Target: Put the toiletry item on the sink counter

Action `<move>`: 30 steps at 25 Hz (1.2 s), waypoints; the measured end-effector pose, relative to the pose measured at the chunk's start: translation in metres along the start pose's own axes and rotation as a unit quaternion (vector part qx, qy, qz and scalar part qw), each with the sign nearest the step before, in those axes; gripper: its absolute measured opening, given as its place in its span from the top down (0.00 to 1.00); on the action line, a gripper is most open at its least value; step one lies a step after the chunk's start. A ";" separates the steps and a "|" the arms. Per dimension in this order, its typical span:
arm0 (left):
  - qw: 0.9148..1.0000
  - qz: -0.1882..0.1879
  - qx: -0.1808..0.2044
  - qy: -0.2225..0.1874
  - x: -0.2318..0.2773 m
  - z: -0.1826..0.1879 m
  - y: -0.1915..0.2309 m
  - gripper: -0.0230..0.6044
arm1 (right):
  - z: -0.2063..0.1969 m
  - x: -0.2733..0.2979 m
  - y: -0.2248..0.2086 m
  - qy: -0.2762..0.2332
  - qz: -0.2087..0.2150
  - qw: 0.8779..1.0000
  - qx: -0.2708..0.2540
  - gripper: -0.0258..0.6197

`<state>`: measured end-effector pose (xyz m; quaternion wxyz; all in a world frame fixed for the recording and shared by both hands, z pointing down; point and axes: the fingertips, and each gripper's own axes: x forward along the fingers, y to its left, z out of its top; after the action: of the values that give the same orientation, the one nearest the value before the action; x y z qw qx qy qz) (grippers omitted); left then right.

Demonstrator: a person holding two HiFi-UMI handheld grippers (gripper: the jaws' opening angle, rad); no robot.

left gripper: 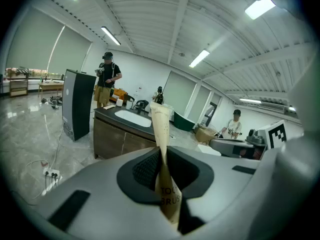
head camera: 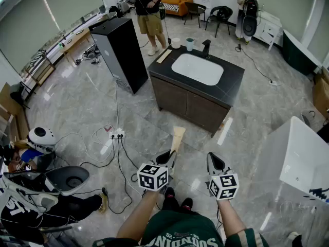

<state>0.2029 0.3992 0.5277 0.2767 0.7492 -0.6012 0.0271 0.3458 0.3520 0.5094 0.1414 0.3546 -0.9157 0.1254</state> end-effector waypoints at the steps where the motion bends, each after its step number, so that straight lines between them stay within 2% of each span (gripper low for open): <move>1: 1.000 0.000 -0.003 0.000 0.000 -0.002 -0.001 0.89 | 0.000 -0.002 -0.001 -0.005 0.001 1.000 0.004 0.89; 9: 1.000 -0.001 -0.006 -0.003 -0.002 0.002 -0.004 0.89 | 0.002 -0.007 -0.005 -0.021 -0.019 1.000 0.009 0.89; 30: 1.000 -0.019 -0.002 0.003 -0.001 0.021 0.032 0.89 | 0.023 0.027 0.026 -0.027 -0.012 1.000 0.004 0.89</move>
<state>0.1673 0.3870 0.5219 0.2806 0.7599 -0.5859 0.0228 0.3049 0.3468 0.4941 0.1168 0.3697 -0.9143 0.1174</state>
